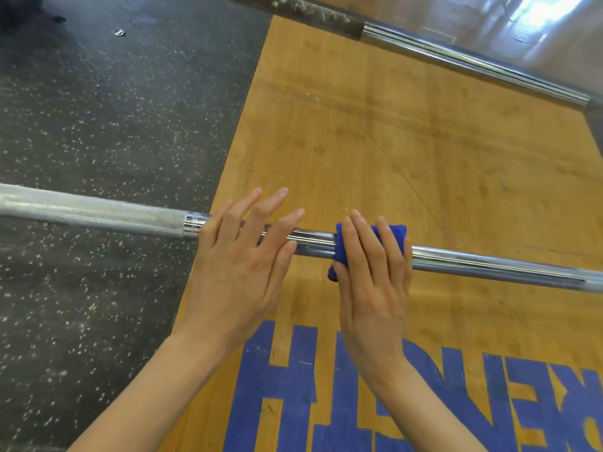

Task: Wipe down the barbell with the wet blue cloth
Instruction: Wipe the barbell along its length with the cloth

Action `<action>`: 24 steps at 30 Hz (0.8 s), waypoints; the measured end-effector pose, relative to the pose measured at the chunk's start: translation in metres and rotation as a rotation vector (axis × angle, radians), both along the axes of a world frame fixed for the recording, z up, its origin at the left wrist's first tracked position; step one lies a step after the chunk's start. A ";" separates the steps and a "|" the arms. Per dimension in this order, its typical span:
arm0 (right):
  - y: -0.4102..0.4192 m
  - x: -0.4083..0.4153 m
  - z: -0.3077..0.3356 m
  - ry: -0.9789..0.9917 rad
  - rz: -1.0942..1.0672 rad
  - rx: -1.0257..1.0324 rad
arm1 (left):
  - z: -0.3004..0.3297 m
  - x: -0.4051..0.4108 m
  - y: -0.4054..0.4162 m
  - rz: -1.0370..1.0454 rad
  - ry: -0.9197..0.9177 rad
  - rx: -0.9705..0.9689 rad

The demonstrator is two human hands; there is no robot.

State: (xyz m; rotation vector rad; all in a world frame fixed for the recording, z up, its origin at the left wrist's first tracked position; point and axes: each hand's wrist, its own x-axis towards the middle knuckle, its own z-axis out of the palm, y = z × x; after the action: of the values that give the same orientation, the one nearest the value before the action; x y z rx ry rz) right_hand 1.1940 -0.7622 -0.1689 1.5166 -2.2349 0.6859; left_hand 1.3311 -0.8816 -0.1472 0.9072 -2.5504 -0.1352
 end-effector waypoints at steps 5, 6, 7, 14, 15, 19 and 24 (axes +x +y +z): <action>0.004 -0.020 0.005 0.048 0.050 0.036 | 0.003 -0.002 -0.006 -0.009 -0.005 0.022; 0.007 -0.021 0.004 0.032 0.005 0.019 | 0.003 -0.004 -0.006 -0.006 -0.005 0.025; 0.004 -0.019 0.004 0.022 -0.018 0.009 | 0.004 -0.005 -0.007 -0.001 -0.003 0.029; -0.005 -0.033 0.003 0.144 0.095 0.059 | 0.005 -0.013 -0.018 -0.005 -0.002 0.050; -0.001 -0.036 0.001 0.128 0.055 0.036 | 0.005 -0.014 -0.019 -0.004 0.002 0.054; -0.026 -0.023 0.002 0.162 0.099 0.026 | 0.004 -0.020 -0.021 0.013 0.023 0.075; -0.012 -0.026 -0.002 0.081 0.050 0.007 | 0.004 -0.021 -0.024 0.002 0.032 0.070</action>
State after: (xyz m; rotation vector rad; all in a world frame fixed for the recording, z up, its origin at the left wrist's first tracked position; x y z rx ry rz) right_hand 1.1678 -0.7737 -0.1706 1.5796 -2.1489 0.6204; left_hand 1.3104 -0.9060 -0.1430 0.9265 -2.5289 -0.2384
